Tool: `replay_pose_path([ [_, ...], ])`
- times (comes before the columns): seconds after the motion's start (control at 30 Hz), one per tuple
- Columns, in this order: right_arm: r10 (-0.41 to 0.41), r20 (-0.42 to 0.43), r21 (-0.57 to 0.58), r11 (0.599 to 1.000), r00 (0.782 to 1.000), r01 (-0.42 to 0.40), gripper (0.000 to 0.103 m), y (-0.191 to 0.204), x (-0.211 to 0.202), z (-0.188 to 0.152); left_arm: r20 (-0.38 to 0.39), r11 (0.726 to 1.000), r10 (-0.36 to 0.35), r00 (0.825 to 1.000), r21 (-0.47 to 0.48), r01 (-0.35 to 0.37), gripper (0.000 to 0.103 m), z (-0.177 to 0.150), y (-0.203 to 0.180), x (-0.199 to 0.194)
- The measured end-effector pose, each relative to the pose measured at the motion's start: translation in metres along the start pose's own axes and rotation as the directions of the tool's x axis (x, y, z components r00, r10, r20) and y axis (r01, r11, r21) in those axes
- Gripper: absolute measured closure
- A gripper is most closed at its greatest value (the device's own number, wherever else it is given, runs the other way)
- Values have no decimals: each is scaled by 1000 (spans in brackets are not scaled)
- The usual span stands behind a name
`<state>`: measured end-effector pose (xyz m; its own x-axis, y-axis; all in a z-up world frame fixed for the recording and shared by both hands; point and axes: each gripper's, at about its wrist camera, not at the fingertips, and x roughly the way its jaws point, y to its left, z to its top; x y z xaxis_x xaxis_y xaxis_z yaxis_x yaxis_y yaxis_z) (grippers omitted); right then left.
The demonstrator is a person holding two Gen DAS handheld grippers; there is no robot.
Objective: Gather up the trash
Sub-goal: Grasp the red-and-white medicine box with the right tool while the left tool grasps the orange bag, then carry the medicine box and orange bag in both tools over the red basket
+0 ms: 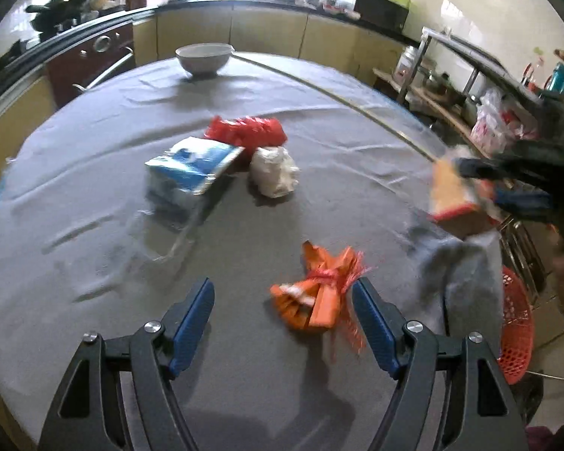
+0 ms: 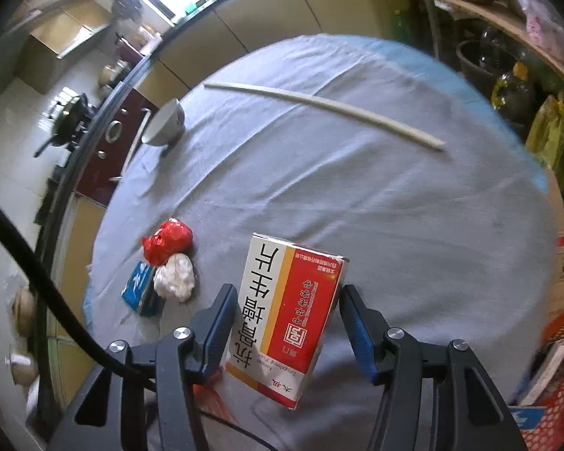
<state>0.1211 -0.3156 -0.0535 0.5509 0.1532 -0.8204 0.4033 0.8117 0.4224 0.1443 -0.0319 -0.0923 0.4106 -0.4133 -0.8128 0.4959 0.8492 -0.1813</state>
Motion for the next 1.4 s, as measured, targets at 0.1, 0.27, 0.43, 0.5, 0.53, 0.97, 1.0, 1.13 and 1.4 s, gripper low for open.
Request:
replay_pose_path([
  [0.1, 32, 21, -9, 999, 999, -32, 44, -20, -20, -11, -74, 1000, -6, 997, 7, 6, 27, 7, -6, 23],
  [0.27, 63, 53, -25, 998, 997, -62, 44, -46, -45, -28, -121, 1000, -11, 993, -7, 11, 28, 9, -8, 39],
  [0.43, 95, 101, -40, 995, 990, -91, 44, -59, -62, -37, -127, 999, 42, 991, 29, -38, 74, 8, -23, 46],
  [0.5, 97, 128, -50, 995, 987, -92, 44, -62, -71, -41, -142, 1000, 19, 990, -16, -22, 75, 9, -22, 45],
  [0.53, 105, 137, -51, 994, 985, -99, 44, -64, -75, -43, -142, 999, 6, 990, -37, -12, 75, 9, -21, 43],
  [0.97, 158, 234, -124, 983, 959, -132, 44, -80, -128, -86, 80, 995, 75, 994, 63, -80, 75, 11, -101, -65],
  [1.0, 160, 241, -124, 983, 957, -133, 44, -81, -132, -88, 91, 993, 82, 992, 73, -89, 75, 12, -108, -70],
  [1.13, 156, 274, -140, 983, 949, -121, 44, -85, -153, -98, 141, 986, 96, 985, 122, -114, 75, 16, -134, -91],
  [1.4, 169, 357, -174, 978, 919, -113, 44, -96, -201, -118, 205, 962, 138, 969, 203, -180, 75, 17, -175, -112],
])
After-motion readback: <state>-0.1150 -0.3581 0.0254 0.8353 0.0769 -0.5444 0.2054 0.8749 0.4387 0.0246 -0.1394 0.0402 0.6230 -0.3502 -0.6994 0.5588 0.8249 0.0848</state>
